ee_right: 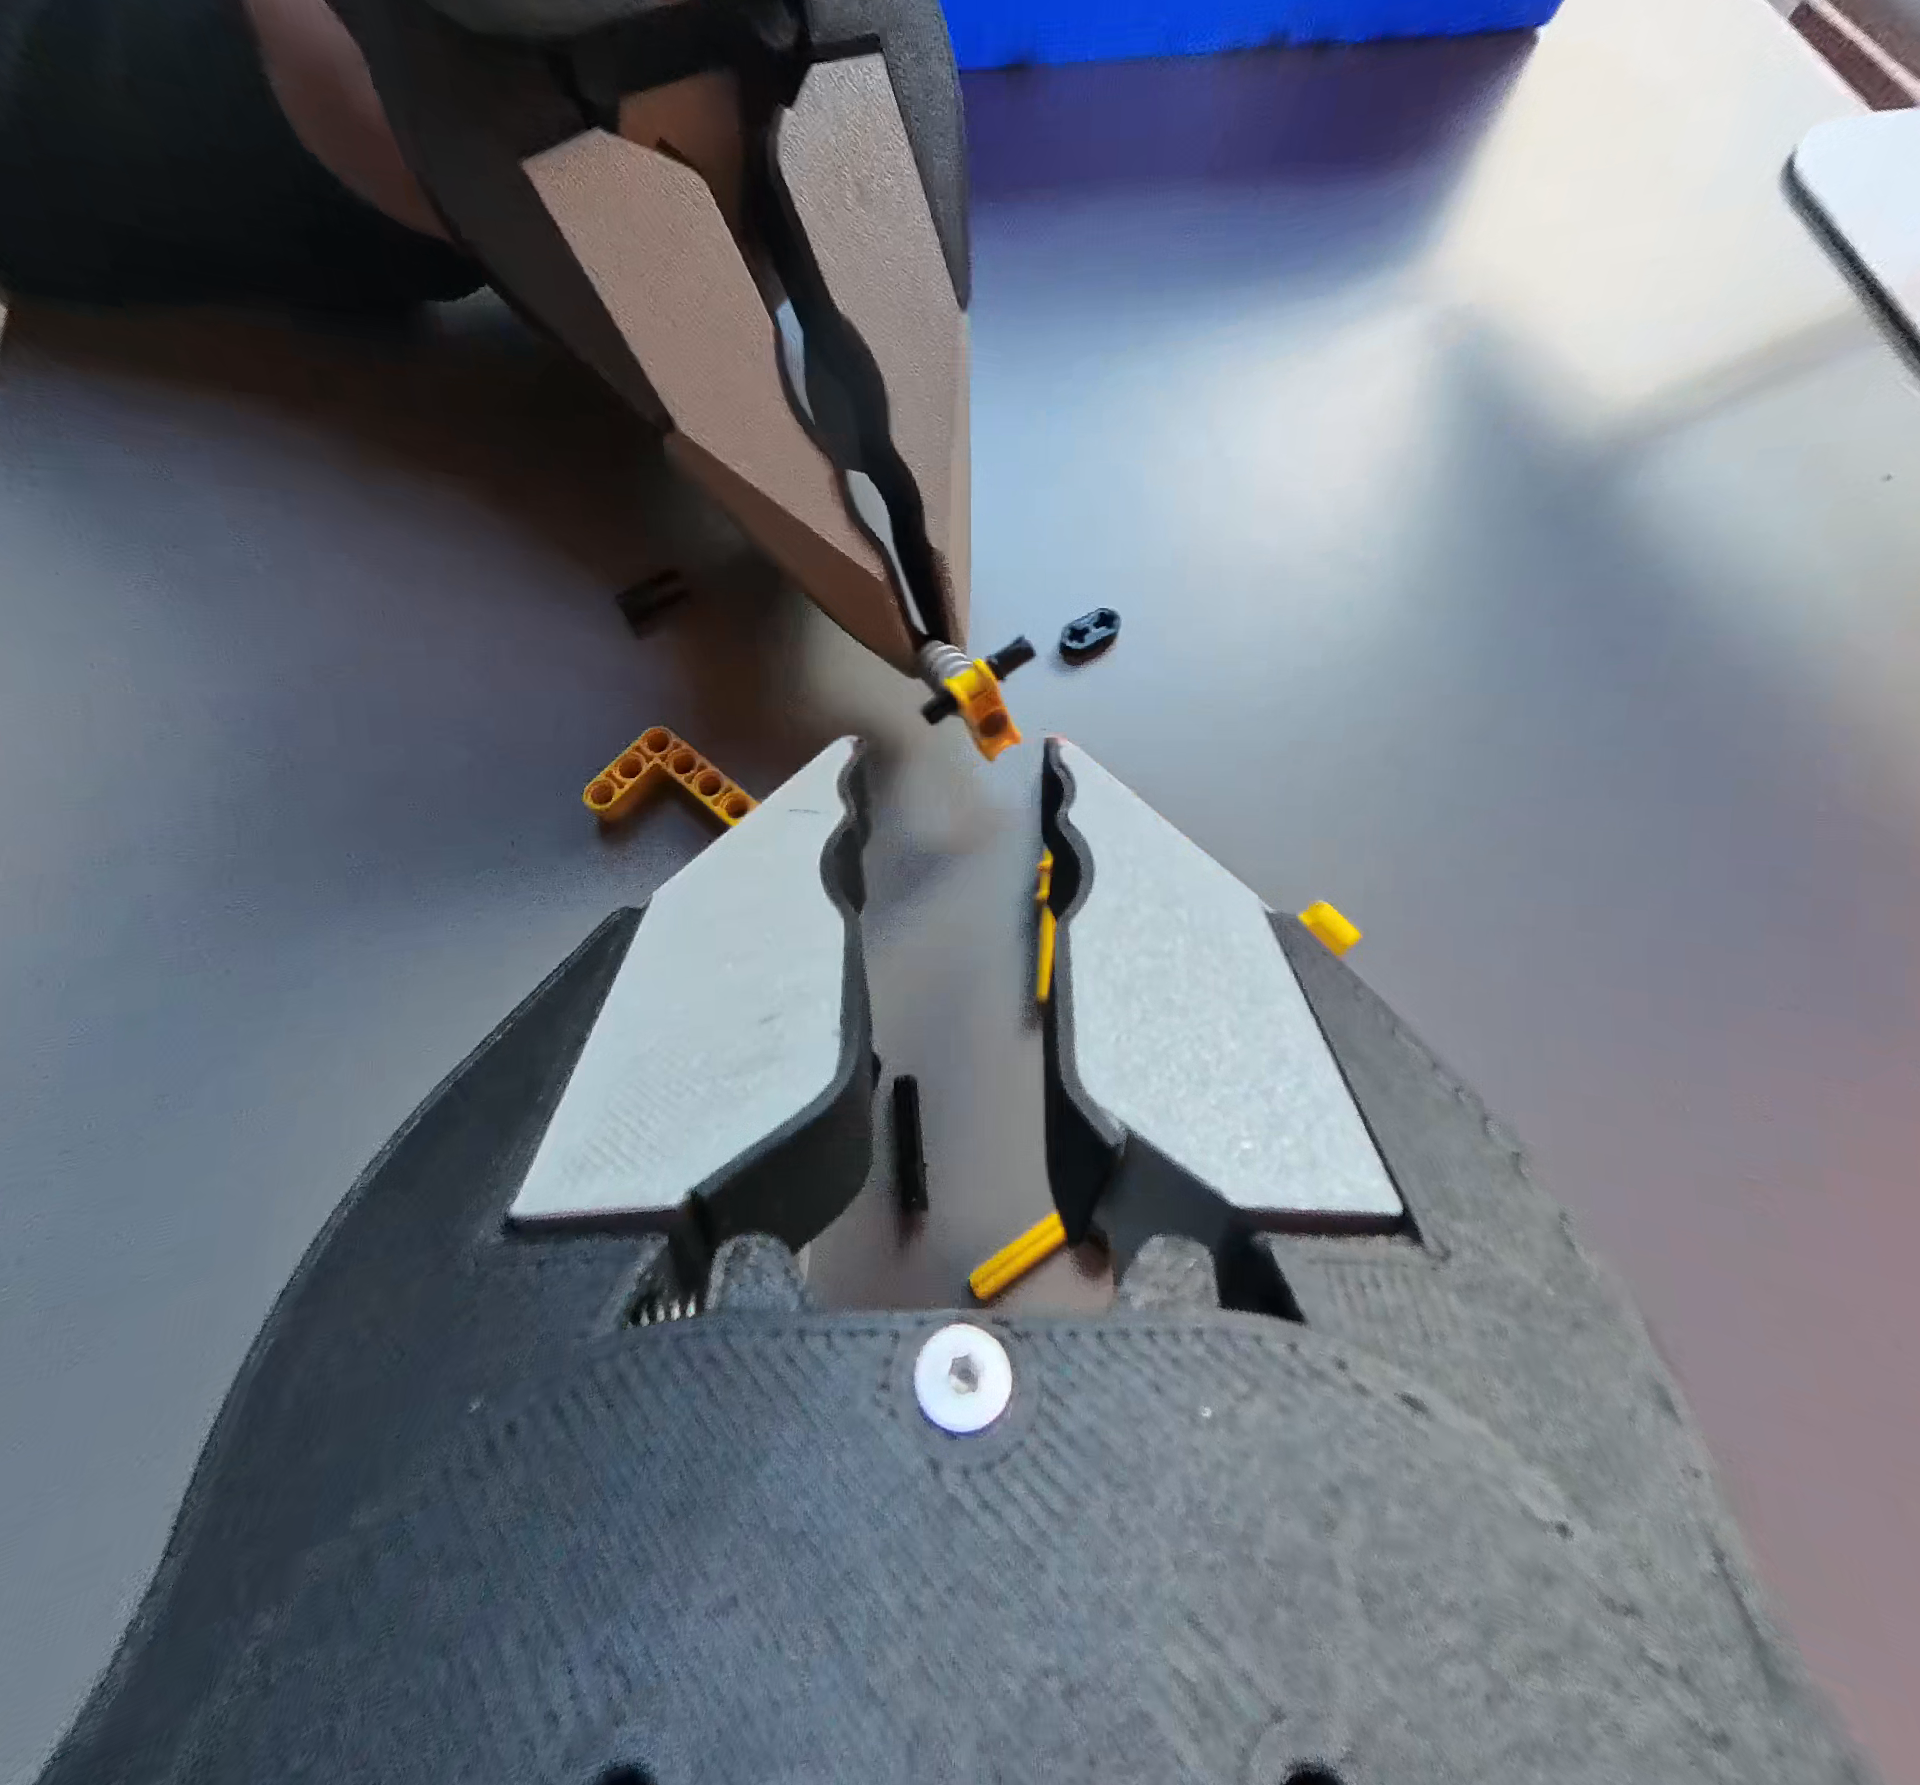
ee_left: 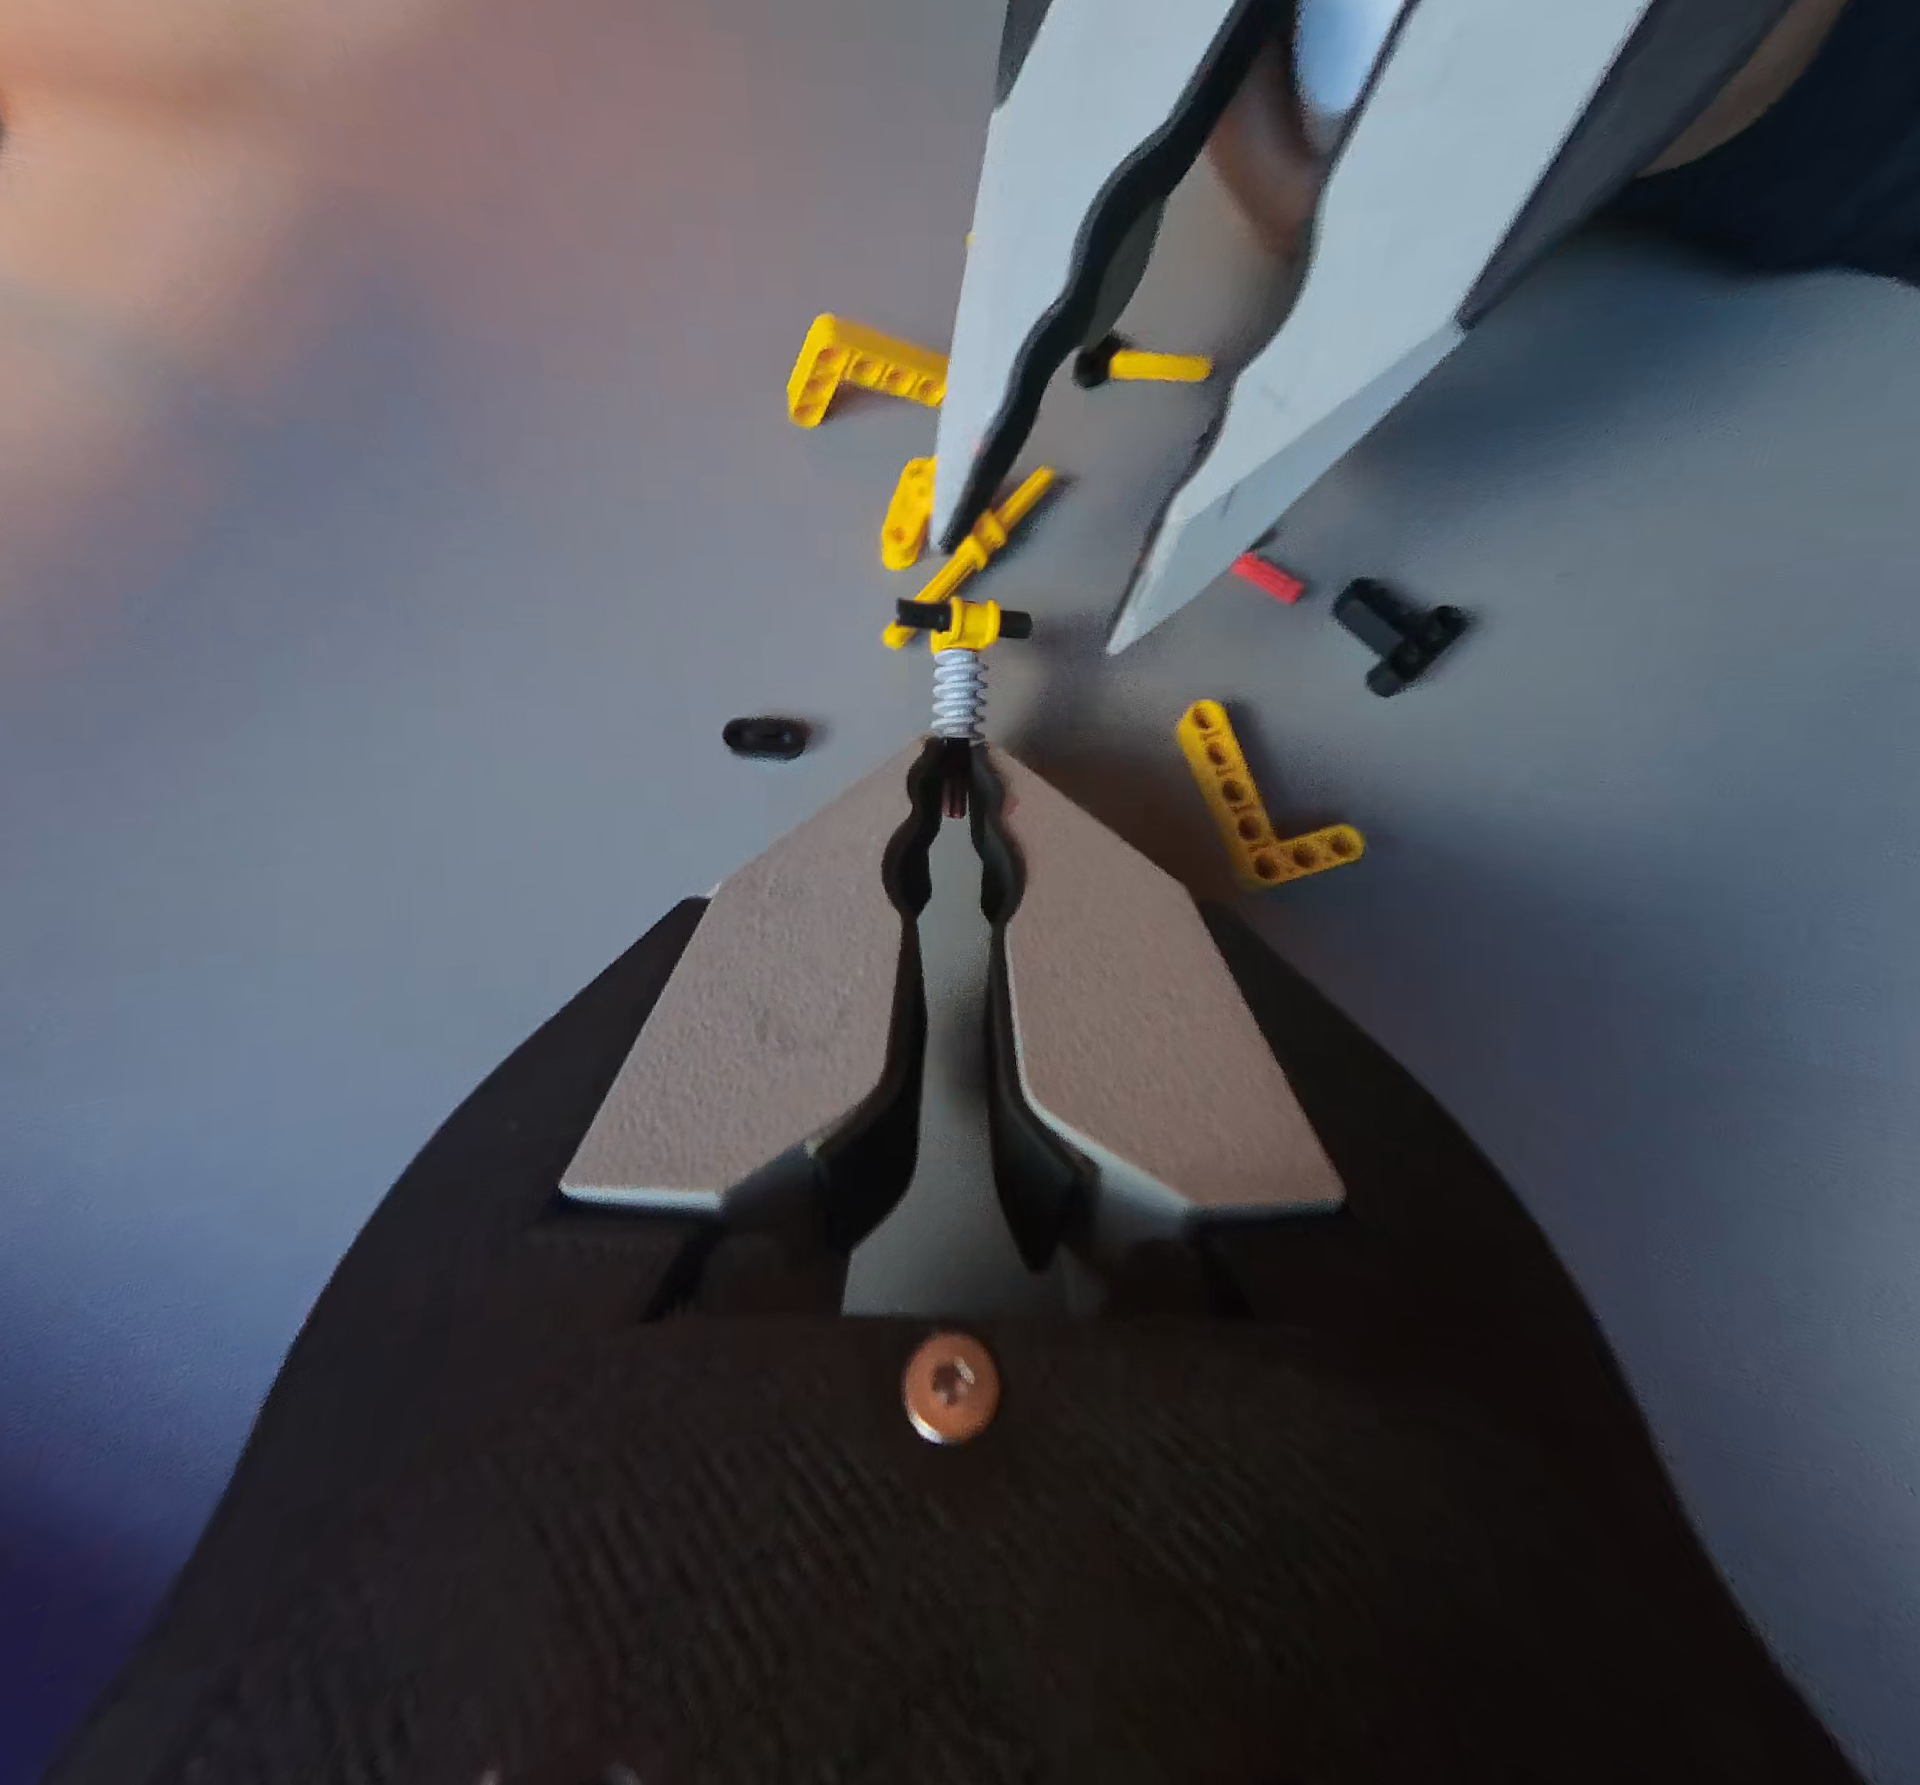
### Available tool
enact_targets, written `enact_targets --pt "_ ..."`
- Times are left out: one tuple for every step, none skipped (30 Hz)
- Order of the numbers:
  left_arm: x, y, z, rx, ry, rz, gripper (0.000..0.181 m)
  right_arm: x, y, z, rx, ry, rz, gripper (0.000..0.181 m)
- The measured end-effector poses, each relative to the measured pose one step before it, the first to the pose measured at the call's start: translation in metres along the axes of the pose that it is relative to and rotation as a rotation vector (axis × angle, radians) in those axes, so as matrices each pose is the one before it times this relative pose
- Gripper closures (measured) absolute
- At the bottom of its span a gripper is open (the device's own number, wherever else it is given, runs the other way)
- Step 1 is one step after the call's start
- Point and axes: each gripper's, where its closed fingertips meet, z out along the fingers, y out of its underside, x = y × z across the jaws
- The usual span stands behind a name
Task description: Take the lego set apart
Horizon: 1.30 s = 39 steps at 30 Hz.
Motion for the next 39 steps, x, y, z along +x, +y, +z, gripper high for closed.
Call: enact_targets --pt "0.00286 -0.00428 -0.00258 0.0316 0.0141 0.0233 0.18 -0.00046 -0.002 -0.0018 0.0113 0.0051 -0.019 0.15" --pt "0.00138 -0.0027 -0.00225 0.0218 0.0028 0.0293 0.18 -0.00302 -0.00346 -0.00204 0.0199 -0.0091 -0.025 0.148" --pt "0.00175 -0.00071 -0.00152 0.0083 0.003 0.0386 0.18 -0.00322 -0.00329 -0.00189 0.0193 -0.0082 -0.0272 0.147" --pt "0.00269 0.00062 -0.00058 -0.0022 0.0086 0.0397 0.18 -0.00239 -0.00174 -0.00138 0.0093 -0.0007 -0.0285 0.146" --pt "0.00124 0.00106 0.00032 -0.0071 0.0003 0.0264 0.18 -0.0021 -0.00035 -0.00065 -0.0002 0.0012 -0.0282 0.145" --pt "0.00016 0.00028 0.00074 -0.0042 -0.0058 0.0116 0.18 -0.00227 0.00018 0.00028 -0.0055 0.0004 -0.0259 0.144" --pt "0.00211 -0.00074 0.00061 0.0014 0.008 0.0089 0.18 -0.00191 0.00044 0.00081 -0.0093 0.0035 -0.0245 0.144" --pt "0.00322 -0.00209 0.00012 0.0102 0.0132 0.0129 0.18 -0.00159 0.00042 0.00139 -0.0096 0.0064 -0.0248 0.145" --pt "0.00103 -0.0024 -0.00044 0.0134 -0.004 0.014 0.18 -0.00089 0.00138 0.00171 -0.0145 0.0096 -0.019 0.145" --pt "0.00081 -0.00163 -0.00053 0.0083 -0.0039 0.0114 0.18 -0.00126 0.0021 0.00185 -0.018 0.0034 -0.0113 0.145" --pt "0.00234 -0.00072 -0.00006 0.0024 0.0101 0.0055 0.18 -0.00082 0.00237 0.00193 -0.017 0.0024 -0.0048 0.147" --pt "0.00027 0.00022 0.00031 -0.0022 -0.0001 -0.0036 0.18 0.00029 0.00263 0.00171 -0.0164 0.0071 -0.0006 0.155" --pt "-0.00152 0.00131 0.00046 -0.009 -0.0089 -0.0069 0.179 0.00109 0.00351 0.00171 -0.0199 0.0087 -0.0029 0.161" --pt "-0.00102 0.00159 0.00066 -0.0111 -0.0045 -0.0047 0.179 0.00073 0.00302 0.00174 -0.0154 0.0048 -0.0021 0.161" --pt "-0.00079 0.0009 0.00033 -0.0056 -0.0044 -0.0014 0.179 0.00315 0.00257 0.00093 -0.0134 0.0178 0.0029 0.161" --pt "-0.00188 0.00048 0.0 -0.0021 -0.0116 -0.002 0.179 0.00531 0.00273 0.00008 -0.0155 0.0295 0.0063 0.16" --pt "-0.002 0.00002 -0.00072 0.002 -0.0086 -0.005 0.179 0.00232 0.00127 -0.00048 -0.0068 0.0071 0.0065 0.157" --pt "-0.0011 -0.00036 -0.00087 0.0048 0.0007 -0.0131 0.18 0.00012 -0.00033 -0.00109 0.0069 -0.01 0.013 0.156" --pt "-0.00117 -0.00029 -0.00054 0.0048 0.0036 -0.0201 0.18 -0.00012 -0.00204 -0.0014 0.0193 -0.0133 0.0204 0.156" --pt "-0.00067 -0.00036 -0.00041 0.0051 0.0075 -0.0203 0.18 -0.00126 -0.00228 -0.00114 0.02 -0.0217 0.0255 0.156" --pt "-0.00129 -0.00091 -0.00045 0.0074 0.0 -0.0166 0.18 -0.00254 -0.00191 -0.00074 0.0149 -0.0292 0.0261 0.156" --pt "-0.00076 -0.00151 -0.00059 0.0112 -0.0002 -0.01 0.18 -0.00228 -0.00199 -0.00028 0.0145 -0.0246 0.0193 0.156" --pt "0.00102 -0.00214 -0.0007 0.0142 0.009 -0.006 0.18 -0.00044 -0.00094 0.00011 0.0087 -0.0073 0.0118 0.155" --pt "0.00103 -0.00199 -0.00055 0.0124 0.0078 -0.0059 0.18 -0.00021 0.00056 0.0003 -0.0016 -0.002 0.0009 0.155" --pt "0.00048 -0.00164 -0.00024 0.0102 0.0036 -0.0048 0.18 0.00033 0.00084 0.00041 -0.0056 0.0057 -0.0057 0.155" --pt "0.00027 -0.00021 0.00011 0.0014 0.002 -0.0019 0.18 0.00036 0.0005 0.00035 -0.0045 0.0065 -0.0073 0.155" --pt "-0.00036 0.00057 0.0004 -0.005 -0.0029 0.0002 0.18 0.00116 0.00049 0.00019 -0.0054 0.0112 -0.0029 0.155" --pt "0.00046 0.00026 0.00048 -0.0024 0.0003 0.004 0.179 0.00229 0.00046 0.00014 -0.0055 0.0175 0.0001 0.155" --pt "0.00099 0.00031 0.00033 -0.0032 0.0026 0.007 0.179 0.00215 -0.0001 -0.00026 -0.0012 0.0153 -0.0009 0.153" --pt "0.00074 0.00041 0.00051 -0.0045 -0.0002 0.0072 0.179 0.00086 -0.00194 -0.00094 0.0105 0.0068 -0.0044 0.149" --pt "0.00053 0.0003 0.00056 -0.0038 -0.0018 0.007 0.179 0.00031 -0.00293 -0.00144 0.0158 0.0051 -0.0081 0.149" --pt "0.00084 0.00035 0.00045 -0.0037 0.0003 0.0066 0.179 0.00167 -0.00292 -0.00162 0.0151 0.0157 -0.0144 0.149" --pt "0.0019 -0.00021 0.00028 -0.0004 0.0081 0.0067 0.179 0.00026 -0.00186 -0.00128 0.0085 0.0088 -0.0229 0.149" --pt "0.00239 -0.0011 0.00002 0.0058 0.0108 0.0063 0.18 -0.00133 -0.0009 -0.00071 0.0024 0.0004 -0.0247 0.151" --pt "0.00249 -0.00152 -0.00016 0.009 0.0109 0.008 0.18 -0.00154 -0.00101 -0.00026 0.0046 0.002 -0.0257 0.154" --pt "0.00294 -0.00172 -0.00041 0.0086 0.0127 0.012 0.18 -0.00305 -0.00176 -0.0002 0.0088 -0.0065 -0.0262 0.157" --pt "0.00186 -0.00128 -0.00052 0.0059 0.0059 0.014 0.18 -0.00365 -0.00164 -0.00013 0.0055 -0.0096 -0.0208 0.161" --pt "0.00082 -0.00038 -0.0005 0.0 0.0001 0.0134 0.18 -0.00278 -0.00085 -0.00024 -0.0013 -0.0036 -0.0205 0.166" --pt "0.00071 0.00065 -0.00055 -0.0055 0.0013 0.0115 0.179 -0.00009 -0.00005 -0.00028 -0.0074 0.0123 -0.0238 0.168"
